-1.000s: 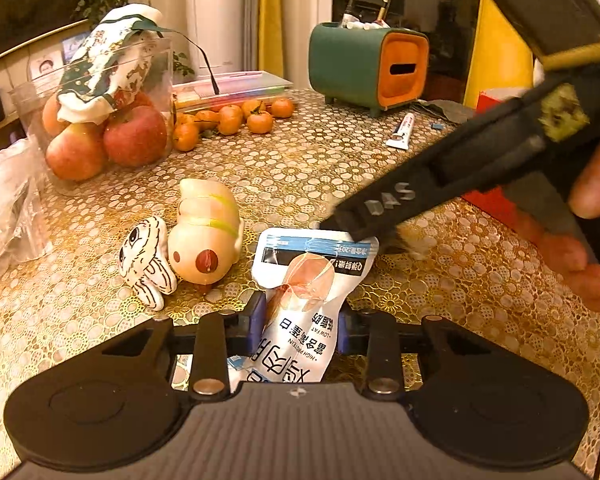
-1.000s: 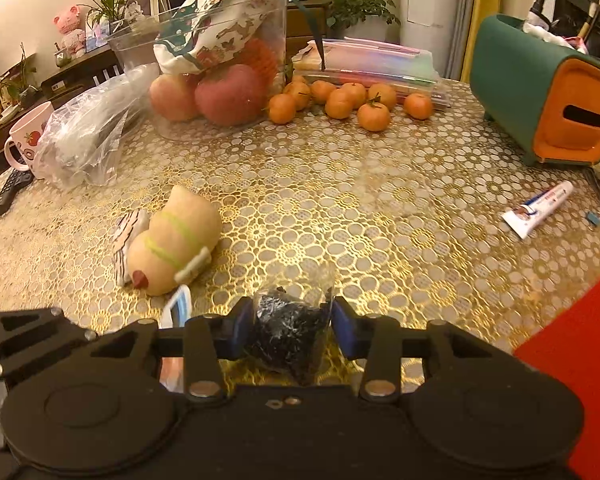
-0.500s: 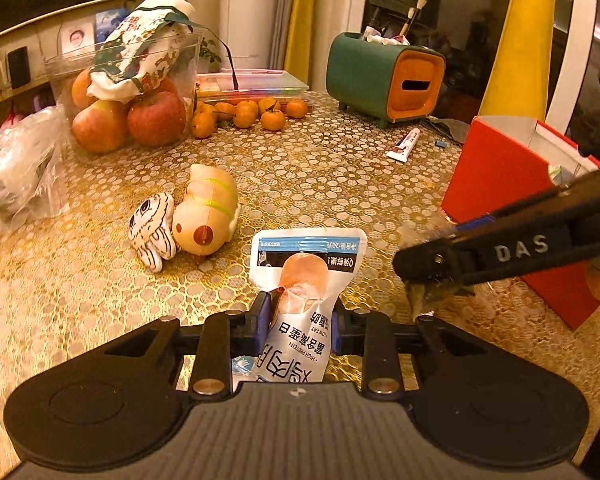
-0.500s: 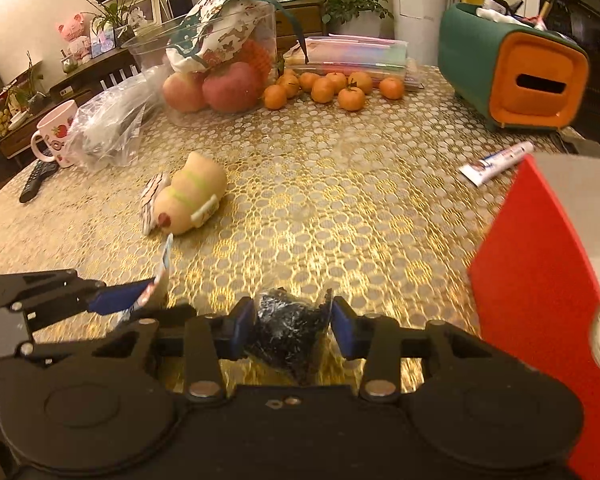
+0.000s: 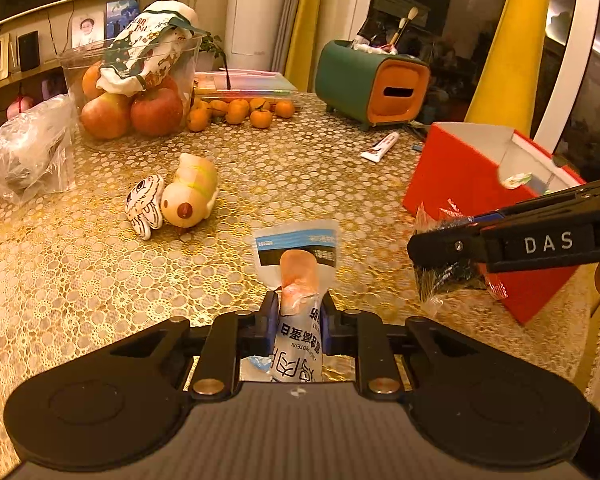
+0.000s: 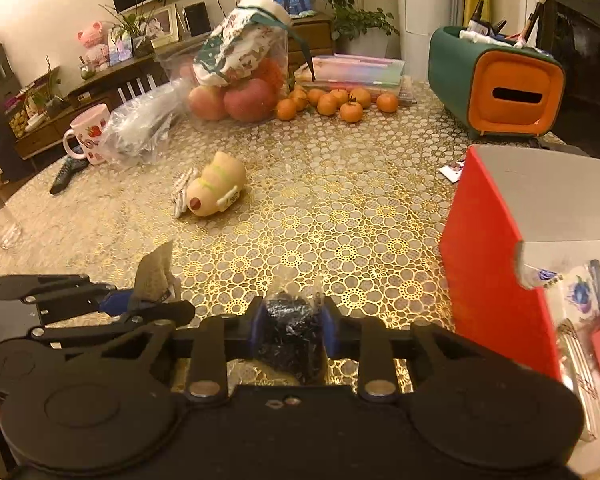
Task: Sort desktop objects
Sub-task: 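Carry the white packet and black bag with both tools over the red box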
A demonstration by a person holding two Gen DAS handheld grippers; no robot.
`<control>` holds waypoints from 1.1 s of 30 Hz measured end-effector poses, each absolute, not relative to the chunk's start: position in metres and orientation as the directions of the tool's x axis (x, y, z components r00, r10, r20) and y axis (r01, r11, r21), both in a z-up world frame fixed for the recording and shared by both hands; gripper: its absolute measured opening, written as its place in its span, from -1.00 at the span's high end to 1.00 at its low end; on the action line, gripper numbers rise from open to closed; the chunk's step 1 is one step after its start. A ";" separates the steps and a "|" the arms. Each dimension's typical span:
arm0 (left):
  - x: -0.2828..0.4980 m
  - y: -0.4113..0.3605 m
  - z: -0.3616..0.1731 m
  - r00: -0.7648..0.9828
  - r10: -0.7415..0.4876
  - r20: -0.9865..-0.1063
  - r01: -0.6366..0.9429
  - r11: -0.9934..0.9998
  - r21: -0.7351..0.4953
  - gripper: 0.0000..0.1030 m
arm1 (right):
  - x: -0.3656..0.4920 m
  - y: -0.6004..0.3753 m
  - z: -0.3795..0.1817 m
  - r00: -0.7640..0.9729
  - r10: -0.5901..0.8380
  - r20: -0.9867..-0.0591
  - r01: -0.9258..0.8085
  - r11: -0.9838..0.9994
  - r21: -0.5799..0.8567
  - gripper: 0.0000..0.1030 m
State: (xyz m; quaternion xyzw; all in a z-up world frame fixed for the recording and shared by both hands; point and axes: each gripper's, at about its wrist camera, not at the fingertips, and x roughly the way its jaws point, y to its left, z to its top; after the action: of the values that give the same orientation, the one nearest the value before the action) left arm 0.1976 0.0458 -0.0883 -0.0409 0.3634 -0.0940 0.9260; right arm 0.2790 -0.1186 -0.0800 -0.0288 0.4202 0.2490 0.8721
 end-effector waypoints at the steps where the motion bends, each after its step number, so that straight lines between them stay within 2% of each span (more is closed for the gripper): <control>1: 0.196 0.046 -0.087 0.717 -0.209 -0.664 0.142 0.978 -0.155 0.67 | 0.277 -0.122 -0.077 0.526 0.414 -0.743 -0.458 0.874 0.163 0.46; 9: 0.184 0.048 -0.078 0.716 -0.233 -0.658 0.101 0.967 -0.234 0.67 | 0.264 -0.145 -0.056 0.538 0.441 -0.719 -0.455 0.869 0.193 0.46; 16: 0.176 0.037 -0.053 0.726 -0.273 -0.631 0.140 0.957 -0.253 0.68 | 0.259 -0.172 -0.031 0.561 0.459 -0.689 -0.451 0.868 0.210 0.46; 24: 0.180 -0.001 -0.022 0.718 -0.334 -0.611 0.220 0.941 -0.257 0.68 | 0.259 -0.208 -0.014 0.601 0.441 -0.667 -0.429 0.882 0.197 0.46; 33: 0.204 -0.075 0.009 0.691 -0.422 -0.587 0.369 0.904 -0.216 0.67 | 0.270 -0.273 -0.003 0.672 0.359 -0.647 -0.331 0.928 0.171 0.46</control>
State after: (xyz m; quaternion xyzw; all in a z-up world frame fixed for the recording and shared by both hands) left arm 0.2035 -0.0753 0.0093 -0.0407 0.3288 -0.2153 0.9186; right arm 0.2699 -0.2732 -0.0027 0.0194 0.3581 0.1888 0.9142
